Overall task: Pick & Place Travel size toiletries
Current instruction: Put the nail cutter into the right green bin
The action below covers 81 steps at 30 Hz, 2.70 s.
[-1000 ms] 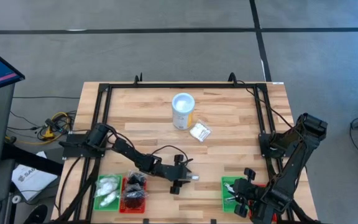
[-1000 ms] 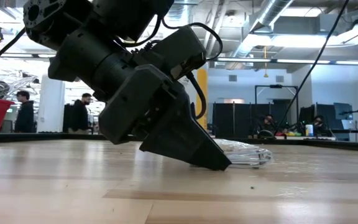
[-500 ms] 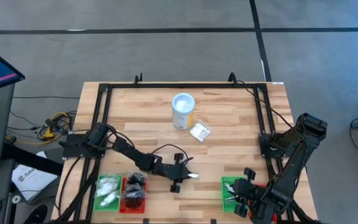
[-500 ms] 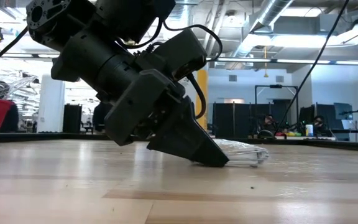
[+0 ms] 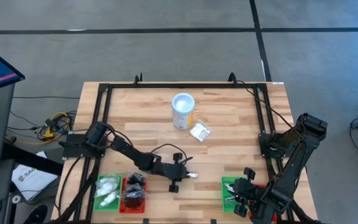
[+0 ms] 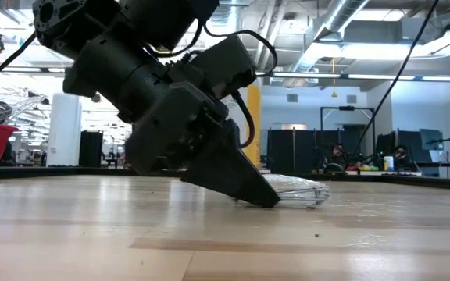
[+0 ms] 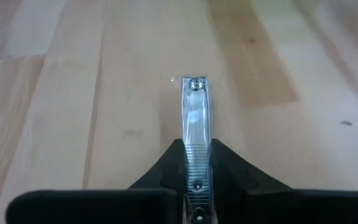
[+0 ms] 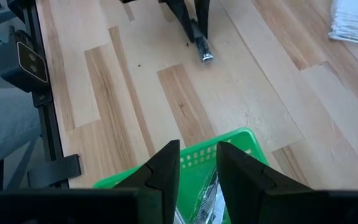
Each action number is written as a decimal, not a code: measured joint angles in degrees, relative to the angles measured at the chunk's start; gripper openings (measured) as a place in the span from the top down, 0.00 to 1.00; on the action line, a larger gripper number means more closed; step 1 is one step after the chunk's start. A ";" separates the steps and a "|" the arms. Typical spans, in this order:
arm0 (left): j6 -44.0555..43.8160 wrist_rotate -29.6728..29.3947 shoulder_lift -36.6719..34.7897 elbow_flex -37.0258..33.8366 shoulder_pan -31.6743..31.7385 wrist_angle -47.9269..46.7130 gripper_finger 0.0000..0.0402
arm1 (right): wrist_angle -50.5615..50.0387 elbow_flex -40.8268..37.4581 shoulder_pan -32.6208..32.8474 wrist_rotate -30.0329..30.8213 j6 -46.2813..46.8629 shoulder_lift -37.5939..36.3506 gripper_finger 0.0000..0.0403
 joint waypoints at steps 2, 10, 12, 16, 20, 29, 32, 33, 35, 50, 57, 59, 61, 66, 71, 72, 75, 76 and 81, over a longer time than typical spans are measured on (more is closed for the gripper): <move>-0.05 0.40 -1.24 -0.09 -0.17 -0.05 0.91 | -0.02 0.00 0.00 0.00 0.00 0.00 0.76; -0.60 -0.10 -6.63 0.06 -0.85 1.20 0.90 | -0.02 0.00 -0.12 2.23 -0.43 0.00 0.76; -1.94 -0.13 -7.77 0.08 -0.88 1.65 0.90 | 0.20 0.00 -0.56 3.33 -1.93 0.00 0.76; -4.38 -0.21 -9.53 0.11 -1.06 1.63 0.90 | 2.22 0.00 -2.52 4.52 -5.27 0.00 0.76; -4.46 -0.15 -11.08 0.17 -1.41 2.10 0.90 | 5.85 0.00 -5.38 4.52 -10.73 0.00 0.76; -4.46 -0.17 -11.71 0.17 -1.57 2.49 0.90 | 16.49 0.00 -10.16 4.51 -26.93 0.00 0.76; -4.44 0.08 -11.73 0.17 -1.62 3.17 0.90 | 17.97 0.00 -11.21 4.45 -28.87 0.00 0.76; -4.44 0.73 -11.73 0.17 -1.68 3.83 0.90 | 18.26 0.00 -11.58 4.39 -29.30 0.00 0.76; -4.42 1.23 -11.73 0.17 -1.92 5.83 0.90 | 18.57 0.00 -12.15 4.33 -29.44 0.00 0.76; -2.54 1.36 -11.87 0.24 -2.12 10.76 0.90 | 22.53 0.00 -13.20 4.24 -33.01 0.00 0.76; -2.47 1.14 -11.87 0.24 -2.12 11.55 0.90 | 22.71 0.00 -14.07 4.09 -33.03 0.00 0.76; -2.47 1.09 -11.87 0.24 -2.12 11.57 0.90 | 22.66 0.00 -14.39 4.03 -33.21 0.00 0.76; -2.47 1.03 -11.87 0.24 -2.12 11.61 0.90 | 22.60 0.00 -14.51 3.89 -33.79 0.00 0.76; -2.45 1.05 -11.87 0.24 -2.12 11.80 0.90 | 22.71 0.00 -14.66 4.07 -34.40 0.00 0.76; -2.45 0.96 -11.87 0.22 -2.39 11.68 0.90 | 22.21 0.00 -14.89 4.15 -34.53 0.00 0.76; -2.46 0.96 -11.87 0.22 -2.43 11.74 0.90 | 22.23 0.00 -14.91 4.15 -34.56 0.00 0.76; -2.47 0.79 -11.87 0.22 -2.67 11.72 0.90 | 22.08 0.00 -15.12 4.22 -35.90 0.00 0.76; -2.47 0.81 -11.87 0.22 -2.69 11.76 0.90 | 22.09 0.00 -15.20 4.22 -35.94 0.00 0.76; -2.41 1.41 -11.87 0.27 -2.76 12.18 0.90 | 22.48 -0.02 -15.57 4.40 -37.18 -0.13 0.76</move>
